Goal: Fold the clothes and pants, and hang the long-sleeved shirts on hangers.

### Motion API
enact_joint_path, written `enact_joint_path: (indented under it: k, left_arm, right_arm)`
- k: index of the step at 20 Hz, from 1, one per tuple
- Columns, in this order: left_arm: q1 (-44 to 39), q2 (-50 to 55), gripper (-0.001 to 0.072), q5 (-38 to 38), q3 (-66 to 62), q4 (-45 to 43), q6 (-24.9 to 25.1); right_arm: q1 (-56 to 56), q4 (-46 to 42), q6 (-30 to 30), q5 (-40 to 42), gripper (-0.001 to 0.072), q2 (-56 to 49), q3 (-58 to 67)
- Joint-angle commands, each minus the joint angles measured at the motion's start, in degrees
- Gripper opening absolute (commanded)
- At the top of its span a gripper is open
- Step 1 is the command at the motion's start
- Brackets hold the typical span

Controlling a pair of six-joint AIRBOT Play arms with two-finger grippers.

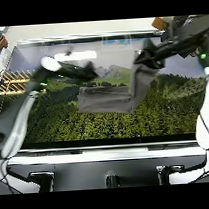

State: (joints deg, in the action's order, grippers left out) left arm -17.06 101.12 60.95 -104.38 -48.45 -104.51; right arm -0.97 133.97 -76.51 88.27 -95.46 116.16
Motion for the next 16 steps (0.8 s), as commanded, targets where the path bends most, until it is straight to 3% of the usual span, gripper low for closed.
enact_joint_path:
  k: [1,7,16]
  left_arm:
    - [11.6,-10.2,0.0017,9.7,0.0,-9.0,0.2]
    - [26.1,-18.2,0.0017,13.6,0.0,-9.7,1.3]
    - [30.1,-17.8,0.0018,15.1,0.2,-10.8,4.1]
  right_arm:
    - [-9.6,-0.1,3.2,-9.0,0.0043,-1.0,0.1]
    - [-19.9,-1.1,4.6,-17.9,0.0043,-10.7,0.0]
    - [-23.2,1.1,5.3,-22.9,0.0044,-21.3,0.0]
